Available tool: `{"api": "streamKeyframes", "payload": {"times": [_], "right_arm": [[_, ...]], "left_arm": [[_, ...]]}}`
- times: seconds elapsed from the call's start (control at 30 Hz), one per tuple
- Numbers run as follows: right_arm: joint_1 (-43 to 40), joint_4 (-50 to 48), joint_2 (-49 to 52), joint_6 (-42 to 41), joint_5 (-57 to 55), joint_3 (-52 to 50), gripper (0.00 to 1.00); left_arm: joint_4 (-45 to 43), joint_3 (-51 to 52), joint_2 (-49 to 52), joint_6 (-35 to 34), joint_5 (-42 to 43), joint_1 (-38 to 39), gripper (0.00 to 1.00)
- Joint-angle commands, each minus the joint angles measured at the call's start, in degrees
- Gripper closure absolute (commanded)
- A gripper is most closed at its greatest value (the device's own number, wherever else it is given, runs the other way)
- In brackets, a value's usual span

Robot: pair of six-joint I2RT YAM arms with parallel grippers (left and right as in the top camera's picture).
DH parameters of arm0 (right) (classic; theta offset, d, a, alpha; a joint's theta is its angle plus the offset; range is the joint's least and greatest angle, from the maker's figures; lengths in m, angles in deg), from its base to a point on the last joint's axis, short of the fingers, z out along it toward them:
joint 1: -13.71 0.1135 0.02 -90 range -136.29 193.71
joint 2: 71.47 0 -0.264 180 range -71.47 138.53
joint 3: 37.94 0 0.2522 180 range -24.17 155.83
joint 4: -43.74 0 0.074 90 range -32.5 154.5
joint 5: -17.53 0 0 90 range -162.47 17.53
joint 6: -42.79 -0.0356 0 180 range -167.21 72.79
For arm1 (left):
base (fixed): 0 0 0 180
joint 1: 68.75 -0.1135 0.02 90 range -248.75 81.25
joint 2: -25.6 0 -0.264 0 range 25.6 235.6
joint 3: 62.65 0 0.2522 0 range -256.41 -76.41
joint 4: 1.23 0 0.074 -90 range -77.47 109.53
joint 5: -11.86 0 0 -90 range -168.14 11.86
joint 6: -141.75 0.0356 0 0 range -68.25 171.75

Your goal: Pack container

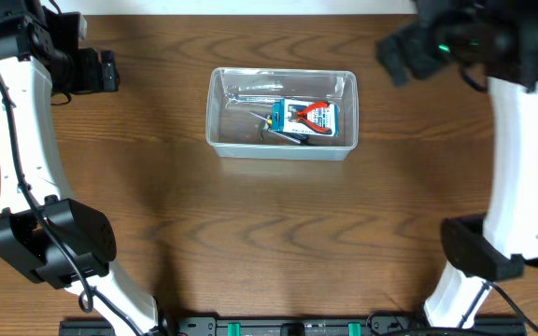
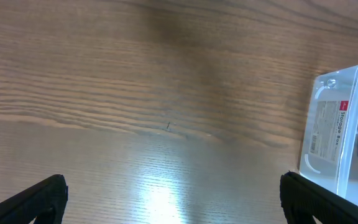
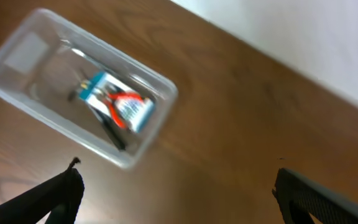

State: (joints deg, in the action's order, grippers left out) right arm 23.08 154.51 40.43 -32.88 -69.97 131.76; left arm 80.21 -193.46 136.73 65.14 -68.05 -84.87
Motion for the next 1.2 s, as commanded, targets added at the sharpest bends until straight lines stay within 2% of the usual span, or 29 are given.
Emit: {"api": "streamKeyframes", "payload": {"times": [0.0, 0.23, 0.33, 0.47, 0.73, 0.9, 1.07, 1.17], "right_arm": [[-2.0, 0.3, -2.6, -8.0, -4.6, -0.2, 0.01], [-2.1, 0.3, -15.0, -13.8, -12.7, -5.1, 0.01], [-2.1, 0.3, -23.6, -16.5, -14.8, -15.1, 0.01], [-2.2, -1.4, -36.4, -20.7, -15.1, -33.5, 0.01], [-2.2, -18.9, -57.7, -26.3, -14.3, -66.9, 0.01], [-2.2, -29.8, -67.7, -28.5, -13.8, -85.6, 0.01], [-2.2, -41.3, -74.9, -30.6, -2.9, -98.5, 0.01], [-2.2, -43.5, -76.8, -30.6, -0.7, -102.8, 0.01]], "left_arm": [[0.2, 0.0, -0.2, 0.3, -0.5, -0.2, 0.02], [0.2, 0.0, -0.2, 0.3, -0.5, -0.2, 0.02], [0.2, 0.0, -0.2, 0.3, -0.5, -0.2, 0.02], [0.2, 0.0, -0.2, 0.3, -0.5, -0.2, 0.02], [0.2, 0.0, -0.2, 0.3, -0.5, -0.2, 0.02], [0.2, 0.0, -0.2, 0.3, -0.5, -0.2, 0.02], [0.2, 0.0, -0.2, 0.3, -0.5, -0.2, 0.02], [0.2, 0.0, -0.2, 0.3, -0.5, -0.2, 0.02]]}}
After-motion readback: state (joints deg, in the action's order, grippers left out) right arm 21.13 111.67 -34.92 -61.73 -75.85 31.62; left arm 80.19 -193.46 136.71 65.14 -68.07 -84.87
